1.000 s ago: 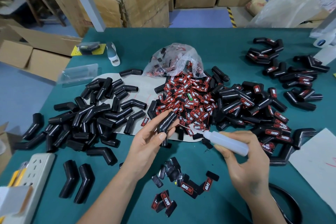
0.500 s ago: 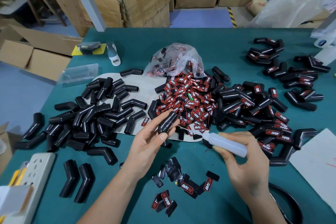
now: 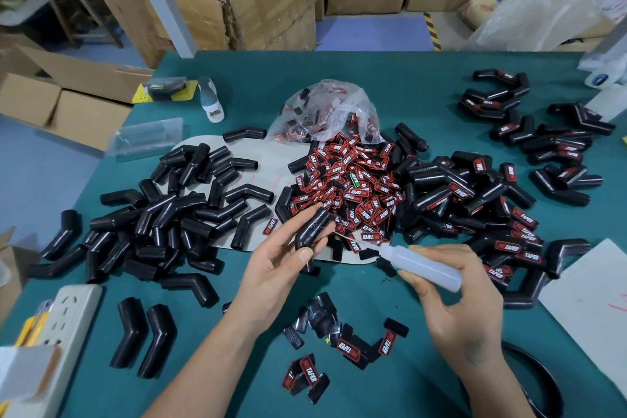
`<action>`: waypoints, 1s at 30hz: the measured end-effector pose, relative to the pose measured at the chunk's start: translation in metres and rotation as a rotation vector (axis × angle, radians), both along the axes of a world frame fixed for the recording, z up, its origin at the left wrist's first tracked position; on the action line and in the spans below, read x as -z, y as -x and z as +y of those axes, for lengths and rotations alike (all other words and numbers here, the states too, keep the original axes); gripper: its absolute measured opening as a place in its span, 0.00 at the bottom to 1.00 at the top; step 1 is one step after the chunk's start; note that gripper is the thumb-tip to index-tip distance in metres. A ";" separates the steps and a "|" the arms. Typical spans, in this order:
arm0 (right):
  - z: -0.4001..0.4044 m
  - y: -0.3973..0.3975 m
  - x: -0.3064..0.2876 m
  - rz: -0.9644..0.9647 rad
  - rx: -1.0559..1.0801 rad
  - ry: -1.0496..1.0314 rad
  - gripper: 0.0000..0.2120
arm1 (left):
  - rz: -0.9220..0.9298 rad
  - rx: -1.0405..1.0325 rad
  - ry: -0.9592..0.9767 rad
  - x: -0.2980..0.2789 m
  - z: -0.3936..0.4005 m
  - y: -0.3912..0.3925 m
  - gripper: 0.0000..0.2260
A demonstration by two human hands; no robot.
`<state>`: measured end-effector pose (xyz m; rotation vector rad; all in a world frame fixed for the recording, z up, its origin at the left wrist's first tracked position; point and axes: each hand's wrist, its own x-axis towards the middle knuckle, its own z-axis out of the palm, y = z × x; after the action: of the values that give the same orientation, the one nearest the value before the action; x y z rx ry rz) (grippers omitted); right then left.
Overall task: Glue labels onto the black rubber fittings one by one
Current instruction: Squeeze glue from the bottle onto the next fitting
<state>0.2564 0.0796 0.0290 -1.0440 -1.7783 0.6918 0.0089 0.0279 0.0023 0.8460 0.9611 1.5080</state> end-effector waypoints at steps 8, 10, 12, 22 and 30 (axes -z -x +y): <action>0.001 0.000 -0.001 0.004 0.008 -0.008 0.14 | 0.011 0.005 0.008 0.001 0.000 0.001 0.24; 0.000 0.001 -0.001 0.000 -0.002 -0.009 0.13 | 0.024 0.008 0.011 0.001 0.000 0.001 0.24; -0.001 0.001 0.000 -0.008 -0.015 -0.011 0.12 | 0.035 0.005 0.012 0.000 0.000 0.001 0.23; -0.001 0.000 0.001 -0.024 -0.002 -0.008 0.13 | 0.056 -0.005 0.022 -0.002 0.000 0.000 0.24; -0.001 0.000 0.001 -0.017 0.014 -0.010 0.14 | 0.101 -0.009 0.017 -0.001 0.001 0.000 0.24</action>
<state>0.2566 0.0789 0.0276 -1.0579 -1.7852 0.6665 0.0091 0.0285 0.0030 0.9139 1.0513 1.4745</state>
